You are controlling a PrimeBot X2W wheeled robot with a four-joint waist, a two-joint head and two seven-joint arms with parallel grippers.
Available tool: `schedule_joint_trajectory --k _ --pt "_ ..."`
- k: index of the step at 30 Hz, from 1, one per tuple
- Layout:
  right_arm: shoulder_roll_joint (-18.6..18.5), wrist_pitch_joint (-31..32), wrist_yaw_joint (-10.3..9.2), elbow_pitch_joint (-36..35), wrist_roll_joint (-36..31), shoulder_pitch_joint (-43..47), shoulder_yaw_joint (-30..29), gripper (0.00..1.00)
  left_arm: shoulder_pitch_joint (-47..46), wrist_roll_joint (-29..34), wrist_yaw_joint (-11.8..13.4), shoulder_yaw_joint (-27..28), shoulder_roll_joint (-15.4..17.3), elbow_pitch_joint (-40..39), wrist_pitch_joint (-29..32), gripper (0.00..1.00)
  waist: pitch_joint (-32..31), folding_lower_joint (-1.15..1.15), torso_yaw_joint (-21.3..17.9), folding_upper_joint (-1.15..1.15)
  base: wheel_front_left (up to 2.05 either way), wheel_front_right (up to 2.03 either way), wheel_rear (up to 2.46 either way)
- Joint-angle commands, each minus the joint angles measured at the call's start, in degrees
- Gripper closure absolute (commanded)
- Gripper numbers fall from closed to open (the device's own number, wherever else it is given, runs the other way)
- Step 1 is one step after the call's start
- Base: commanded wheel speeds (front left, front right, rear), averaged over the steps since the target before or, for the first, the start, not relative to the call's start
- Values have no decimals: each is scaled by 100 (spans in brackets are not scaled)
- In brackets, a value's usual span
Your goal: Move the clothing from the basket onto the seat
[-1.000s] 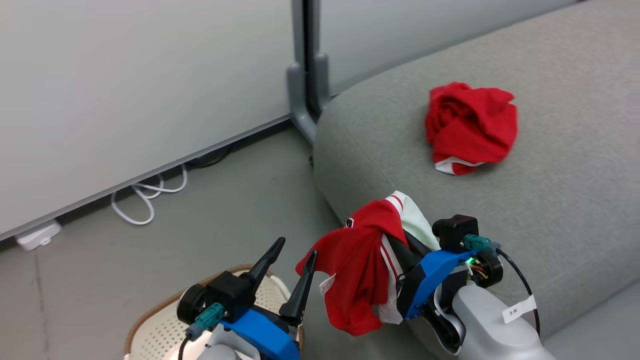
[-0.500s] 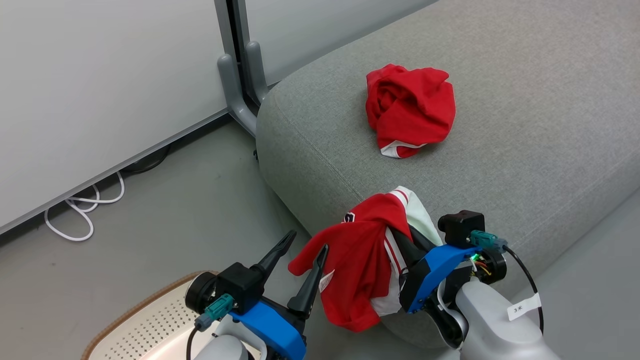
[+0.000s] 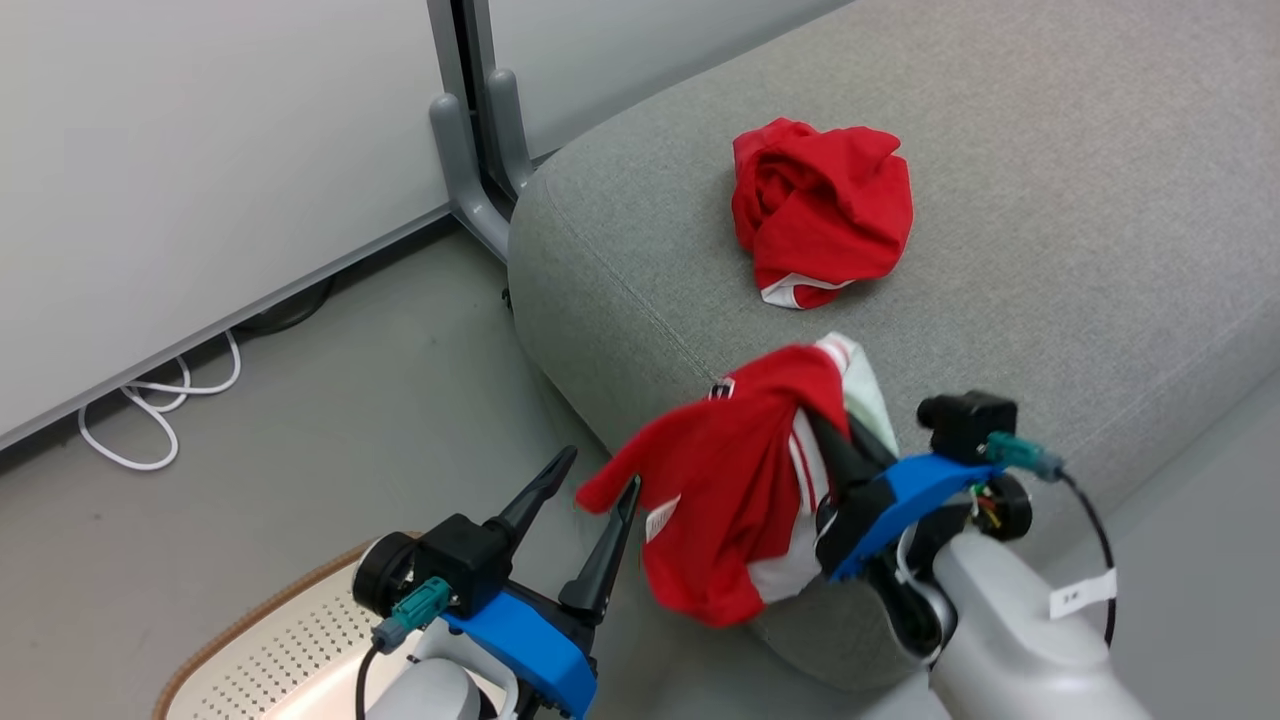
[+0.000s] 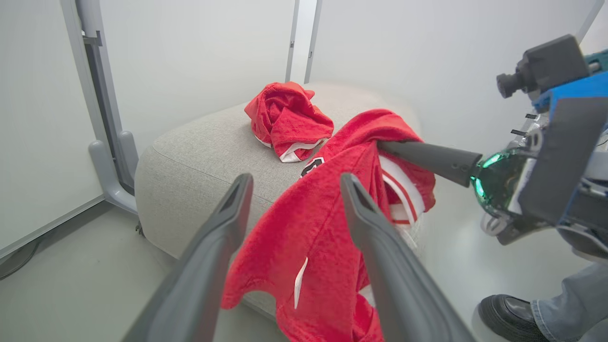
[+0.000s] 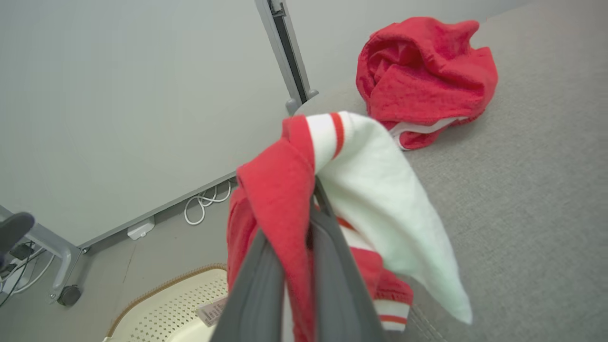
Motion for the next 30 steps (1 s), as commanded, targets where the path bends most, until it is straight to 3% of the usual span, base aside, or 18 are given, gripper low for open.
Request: schedule_joint_trajectory --k 1,10,20,25,30 --pt "-2 -22 1 -100 64 -205 -160 100 -11 51 -13 61 47 -46 -19 0 70 0 -17 0 0 0 0" --pt "-258 116 1 -367 444 -1382 -1160 100 -137 320 -13 179 294 -290 -19 0 762 0 -44 0 0 0 0" --pt "-1214 284 1 -446 1548 -2802 -2309 100 -659 667 -13 214 872 -940 -20 0 2117 0 217 0 0 0 0" --pt "-1539 111 2 -27 1314 -3092 -2525 100 -908 844 -13 176 1131 -1319 23 0 2771 0 362 0 0 0 0" --pt "-1576 26 1 595 947 -3180 -2519 100 -1121 916 -12 170 1329 -1626 175 0 3276 0 519 0 0 0 0"
